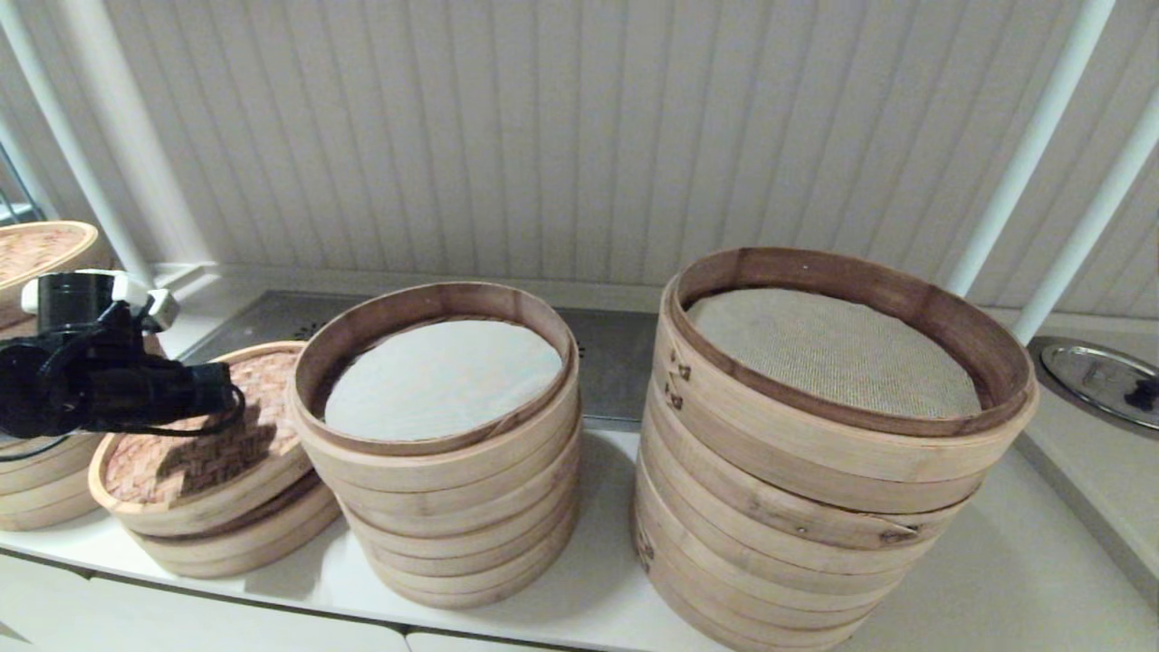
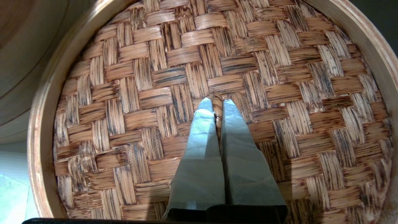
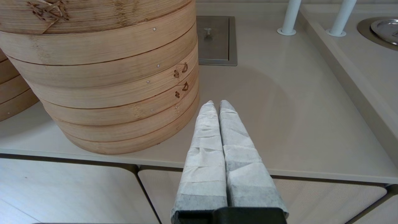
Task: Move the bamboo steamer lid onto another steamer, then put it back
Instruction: Pick up the steamer, then put the steamer
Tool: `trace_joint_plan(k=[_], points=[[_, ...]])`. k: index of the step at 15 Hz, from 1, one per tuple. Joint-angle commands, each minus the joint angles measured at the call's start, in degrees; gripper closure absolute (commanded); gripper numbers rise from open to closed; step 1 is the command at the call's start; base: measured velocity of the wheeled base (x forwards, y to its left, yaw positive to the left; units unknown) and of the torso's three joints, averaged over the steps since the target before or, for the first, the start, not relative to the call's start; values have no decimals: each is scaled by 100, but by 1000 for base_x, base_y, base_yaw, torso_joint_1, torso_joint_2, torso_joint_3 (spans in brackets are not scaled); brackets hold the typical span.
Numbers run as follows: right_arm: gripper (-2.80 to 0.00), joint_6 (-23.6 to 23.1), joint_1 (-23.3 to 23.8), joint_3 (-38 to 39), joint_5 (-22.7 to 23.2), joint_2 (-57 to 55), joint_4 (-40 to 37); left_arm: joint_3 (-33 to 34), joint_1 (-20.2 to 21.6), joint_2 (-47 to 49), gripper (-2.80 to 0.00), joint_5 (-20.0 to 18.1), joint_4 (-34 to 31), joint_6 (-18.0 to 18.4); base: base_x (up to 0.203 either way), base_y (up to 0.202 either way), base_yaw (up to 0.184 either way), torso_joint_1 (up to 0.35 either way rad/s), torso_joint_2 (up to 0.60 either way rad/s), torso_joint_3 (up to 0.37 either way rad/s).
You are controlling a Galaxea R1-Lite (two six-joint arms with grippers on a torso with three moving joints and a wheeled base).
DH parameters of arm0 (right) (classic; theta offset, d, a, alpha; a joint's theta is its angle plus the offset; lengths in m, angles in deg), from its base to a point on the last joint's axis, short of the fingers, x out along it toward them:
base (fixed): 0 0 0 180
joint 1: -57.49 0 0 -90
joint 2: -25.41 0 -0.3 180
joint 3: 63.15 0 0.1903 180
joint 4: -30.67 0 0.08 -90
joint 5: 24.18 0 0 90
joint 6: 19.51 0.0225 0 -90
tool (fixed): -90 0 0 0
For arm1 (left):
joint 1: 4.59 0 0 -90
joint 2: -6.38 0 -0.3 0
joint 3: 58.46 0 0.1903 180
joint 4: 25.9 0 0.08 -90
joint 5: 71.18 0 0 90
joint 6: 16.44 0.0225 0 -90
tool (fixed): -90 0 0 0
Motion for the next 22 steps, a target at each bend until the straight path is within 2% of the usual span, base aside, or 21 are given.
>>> trace_joint_plan(k=[1, 22], points=[[0, 1, -2, 9, 1, -7, 4, -78, -5, -73, 0, 4, -10, -4, 0, 0, 0, 0, 0, 0], [0, 1, -3, 15, 1, 0, 3, -648, 38, -948, 0, -4, -950, 103, 0, 0, 0, 0, 0, 0]])
